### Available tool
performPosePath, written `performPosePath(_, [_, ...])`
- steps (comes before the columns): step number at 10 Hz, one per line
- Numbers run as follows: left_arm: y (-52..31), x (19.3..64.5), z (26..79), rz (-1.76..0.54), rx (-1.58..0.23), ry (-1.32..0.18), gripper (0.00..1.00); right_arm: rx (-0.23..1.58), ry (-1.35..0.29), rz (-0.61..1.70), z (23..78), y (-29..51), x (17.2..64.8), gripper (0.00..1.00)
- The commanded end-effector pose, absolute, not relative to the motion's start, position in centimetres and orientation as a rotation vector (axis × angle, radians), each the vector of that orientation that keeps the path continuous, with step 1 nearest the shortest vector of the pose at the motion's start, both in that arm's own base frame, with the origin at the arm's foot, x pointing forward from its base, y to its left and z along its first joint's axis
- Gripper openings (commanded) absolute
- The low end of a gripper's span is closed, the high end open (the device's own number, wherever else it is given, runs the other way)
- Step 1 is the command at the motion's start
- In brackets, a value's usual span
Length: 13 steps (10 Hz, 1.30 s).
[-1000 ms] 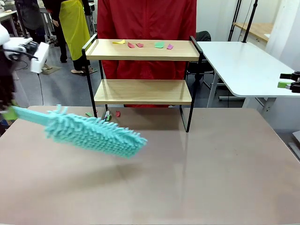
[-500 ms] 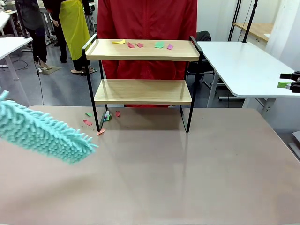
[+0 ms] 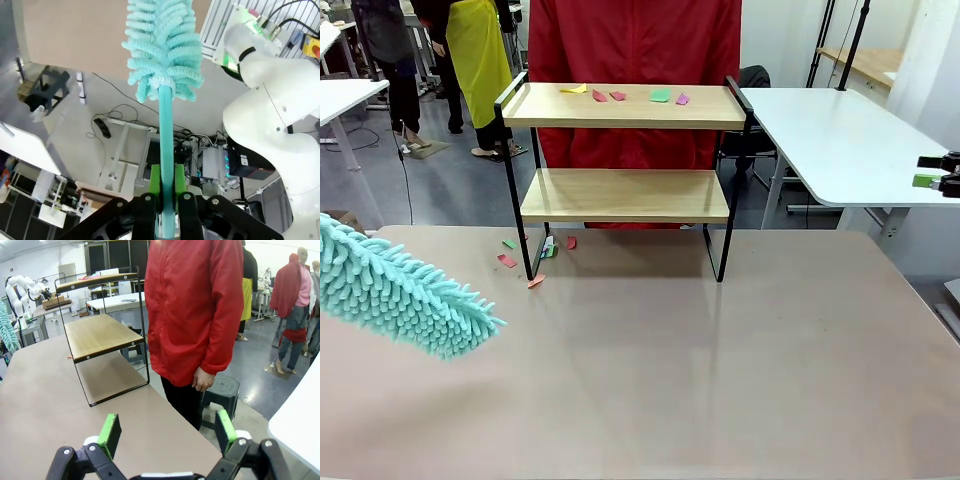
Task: Clean the shelf.
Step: Clean the specific section of the Shelf indicated by the human with the Duster.
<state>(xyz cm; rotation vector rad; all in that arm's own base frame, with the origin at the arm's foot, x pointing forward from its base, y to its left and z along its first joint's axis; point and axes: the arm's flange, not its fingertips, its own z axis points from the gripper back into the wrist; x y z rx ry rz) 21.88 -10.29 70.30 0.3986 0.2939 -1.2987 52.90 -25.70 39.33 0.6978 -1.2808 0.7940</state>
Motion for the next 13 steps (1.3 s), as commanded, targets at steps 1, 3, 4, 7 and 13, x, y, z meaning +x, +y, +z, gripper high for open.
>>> performPosePath(1, [-9.73,21.51,70.12,-1.291,0.400,0.275,0.13,0.686,-1.267,0.787,40.04,-25.31,53.00,1.00])
performPosePath(3, [-9.73,21.51,70.12,-1.291,0.400,0.275,0.13,0.686,-1.267,0.787,40.04,-25.31,53.00,1.00])
performPosePath(4, [-9.73,21.51,70.12,-1.291,0.400,0.275,0.13,0.686,-1.267,0.787,40.04,-25.31,53.00,1.00])
performPosePath(7, [-9.73,21.51,70.12,-1.291,0.400,0.275,0.13,0.686,-1.267,0.787,40.04,-25.31,53.00,1.00])
performPosePath(13, [-9.73,21.51,70.12,-1.291,0.400,0.275,0.13,0.686,-1.267,0.787,40.04,-25.31,53.00,1.00])
